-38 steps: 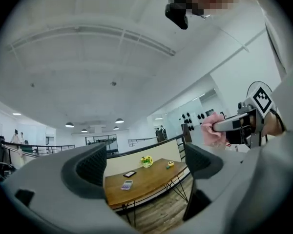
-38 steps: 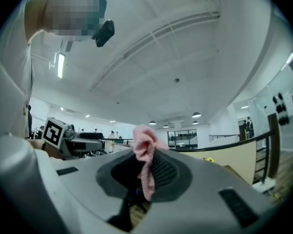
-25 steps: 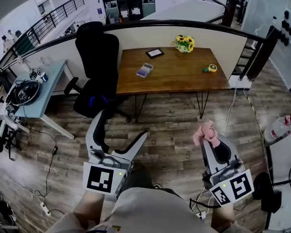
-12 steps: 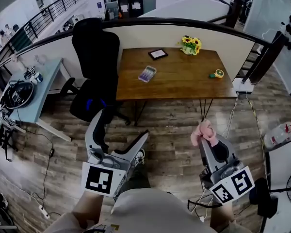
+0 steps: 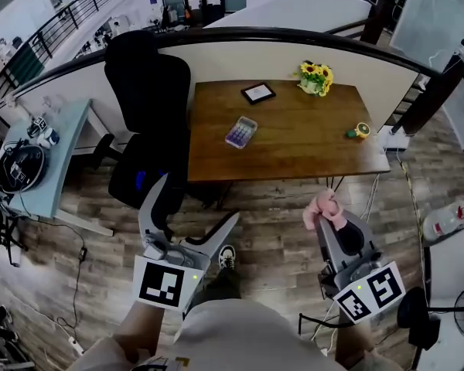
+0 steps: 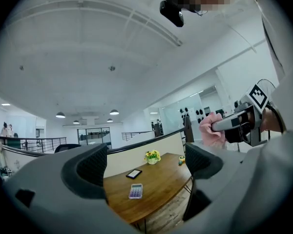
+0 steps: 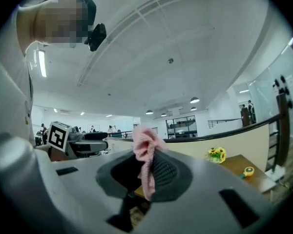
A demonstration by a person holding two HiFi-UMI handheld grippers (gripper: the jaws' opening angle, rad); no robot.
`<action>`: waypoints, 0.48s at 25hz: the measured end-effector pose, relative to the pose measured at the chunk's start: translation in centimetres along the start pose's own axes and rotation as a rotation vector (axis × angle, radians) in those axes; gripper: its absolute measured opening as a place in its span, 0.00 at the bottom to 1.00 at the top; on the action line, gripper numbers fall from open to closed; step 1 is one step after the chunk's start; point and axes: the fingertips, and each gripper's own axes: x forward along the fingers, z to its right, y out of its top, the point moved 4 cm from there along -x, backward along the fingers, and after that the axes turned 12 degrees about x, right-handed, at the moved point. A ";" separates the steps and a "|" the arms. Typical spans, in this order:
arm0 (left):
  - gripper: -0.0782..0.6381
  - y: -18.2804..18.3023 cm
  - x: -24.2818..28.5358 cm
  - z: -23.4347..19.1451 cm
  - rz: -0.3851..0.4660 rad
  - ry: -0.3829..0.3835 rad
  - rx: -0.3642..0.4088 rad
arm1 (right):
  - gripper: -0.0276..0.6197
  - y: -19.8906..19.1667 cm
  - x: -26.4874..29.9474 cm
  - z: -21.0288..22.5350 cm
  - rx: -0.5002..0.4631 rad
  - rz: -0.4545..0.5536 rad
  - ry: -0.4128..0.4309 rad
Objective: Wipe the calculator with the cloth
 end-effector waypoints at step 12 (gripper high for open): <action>0.78 -5.3 9.0 -9.9 -0.022 -0.042 -0.026 | 0.13 0.5 15.3 2.6 -0.028 -0.074 -0.015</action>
